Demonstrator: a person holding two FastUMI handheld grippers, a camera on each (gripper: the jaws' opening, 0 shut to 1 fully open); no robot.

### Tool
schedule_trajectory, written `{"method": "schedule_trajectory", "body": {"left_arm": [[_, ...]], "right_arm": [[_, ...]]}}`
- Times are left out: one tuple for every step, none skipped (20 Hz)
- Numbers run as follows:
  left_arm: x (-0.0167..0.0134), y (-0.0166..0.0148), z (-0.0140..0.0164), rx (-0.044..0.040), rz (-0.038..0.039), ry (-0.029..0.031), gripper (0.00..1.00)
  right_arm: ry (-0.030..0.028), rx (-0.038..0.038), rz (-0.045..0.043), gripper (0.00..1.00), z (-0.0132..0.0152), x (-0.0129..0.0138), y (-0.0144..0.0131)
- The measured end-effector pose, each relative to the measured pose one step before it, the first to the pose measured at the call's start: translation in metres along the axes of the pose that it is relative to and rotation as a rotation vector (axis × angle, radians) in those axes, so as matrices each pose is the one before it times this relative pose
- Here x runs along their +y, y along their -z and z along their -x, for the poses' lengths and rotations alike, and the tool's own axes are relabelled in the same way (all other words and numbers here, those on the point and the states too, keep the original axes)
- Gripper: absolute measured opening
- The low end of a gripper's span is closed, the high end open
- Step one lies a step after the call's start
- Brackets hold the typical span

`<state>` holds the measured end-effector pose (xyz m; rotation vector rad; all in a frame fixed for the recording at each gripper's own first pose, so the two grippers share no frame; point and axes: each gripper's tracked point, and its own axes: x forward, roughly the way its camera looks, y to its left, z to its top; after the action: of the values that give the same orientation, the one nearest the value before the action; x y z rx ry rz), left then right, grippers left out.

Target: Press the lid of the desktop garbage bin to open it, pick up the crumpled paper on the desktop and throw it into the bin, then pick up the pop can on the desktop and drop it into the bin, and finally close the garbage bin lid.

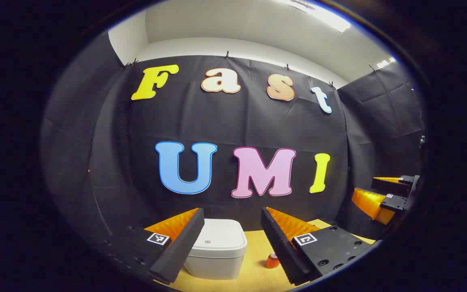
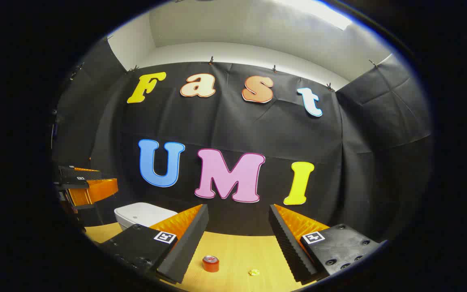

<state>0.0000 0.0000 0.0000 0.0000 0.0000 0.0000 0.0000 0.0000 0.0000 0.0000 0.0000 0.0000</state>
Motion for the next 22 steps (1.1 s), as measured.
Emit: {"method": "schedule_trajectory", "body": {"left_arm": [[-0.0006,0.0006,-0.00046,0.00228,0.00026,0.00415,0.95],[-0.00027,-0.00006,-0.00088,0.00123,0.00002,0.00627,0.95],[-0.0005,0.00079,-0.00192,0.00319,-0.00254,0.00374,0.95],[-0.00017,-0.00056,-0.00039,-0.0001,-0.00225,0.00179,0.95],[-0.00089,-0.00059,-0.0006,-0.00206,-0.00082,0.00282,0.95],[-0.00133,-0.00184,0.00019,-0.0031,0.0001,0.00503,0.95],[-0.00205,0.00025,0.00013,-0.00148,-0.0002,0.00447,0.95],[-0.00132,-0.00095,0.00034,-0.00227,0.00008,0.0068,0.95],[-0.00193,-0.00013,-0.00055,-0.00222,-0.00011,0.00586,0.95],[-0.0009,-0.00186,-0.00174,0.00229,-0.00036,0.00535,0.95],[-0.00144,0.00107,-0.00187,0.00557,0.00157,0.00485,0.95],[-0.00153,-0.00103,-0.00106,0.00053,0.00338,0.00424,0.95],[-0.00087,-0.00191,-0.00141,-0.00314,0.00342,0.00327,0.95],[-0.00097,-0.0013,-0.00201,-0.00126,0.00192,0.00406,0.95],[-0.00147,0.00111,-0.00237,0.00034,0.002,0.00801,0.95],[-0.00253,0.00099,-0.00263,0.0059,0.00019,0.01063,0.95],[0.00117,0.00145,-0.00152,0.00093,-0.00217,0.00172,0.95],[0.00125,0.00025,-0.00244,0.00034,0.00043,-0.00121,0.95],[0.00109,0.00058,-0.00179,0.00126,0.00307,0.00097,0.95],[0.00119,0.0002,-0.00206,0.00182,0.00328,-0.00164,0.95],[0.00223,0.0017,-0.00258,0.00256,0.00364,-0.00432,0.95],[0.00157,0.00049,-0.00363,0.00285,0.00238,-0.00246,0.95]], "right_arm": [[0.00823,-0.00025,-0.00326,0.96,0.00142,-0.00322,-0.00085],[0.00518,-0.00379,-0.0147,0.96,0.00212,-0.0024,-0.00195],[0.01052,-0.00769,-0.02495,0.96,0.00134,-0.00387,-0.00305],[0.0105,-0.00997,-0.02739,0.96,0.00117,-0.00299,-0.00394],[0.00968,-0.00454,-0.01613,0.96,0.00106,-0.00332,-0.00128],[0.01142,0.00311,0.00203,0.96,0.00055,-0.00349,0.00082],[0.01032,0.00567,0.01217,0.96,0.00119,-0.00421,0.00219],[0.00771,0.00581,0.01114,0.96,0.00049,-0.00238,0.00189],[0.00444,0.00518,0.00508,0.96,0.00235,-0.00102,0.00042],[0.0,0.00627,0.00379,0.96,0.00101,0.00069,0.00091],[-0.00148,0.00336,0.00456,0.96,0.00157,0.00173,0.00036],[-0.00118,0.00041,0.00583,0.96,0.00088,0.00063,-0.00064],[-0.00128,-0.00116,0.00591,0.96,0.001,0.00053,-0.00076],[-0.00083,-0.00188,0.00532,0.96,0.00011,0.00063,-0.00105],[0.00122,-0.00197,0.00492,0.96,0.00051,0.00027,0.00009],[0.00142,-0.00222,0.00461,0.96,-0.00037,0.00068,-0.00038],[0.00091,-0.00112,0.0046,0.96,-0.00061,0.0004,0.00006],[-0.00119,-0.00036,0.004,0.96,-0.00073,-0.00004,0.00078],[-0.00136,0.00038,0.00302,0.96,-0.00033,0.00069,0.00027],[-0.00016,0.0025,0.00274,0.96,-0.00082,-0.0002,0.00095],[-0.00034,0.00218,0.00149,0.96,-0.00018,-0.00007,0.00059],[0.00139,0.00359,-0.00029,0.96,-0.00184,-0.00081,0.00194]]}}
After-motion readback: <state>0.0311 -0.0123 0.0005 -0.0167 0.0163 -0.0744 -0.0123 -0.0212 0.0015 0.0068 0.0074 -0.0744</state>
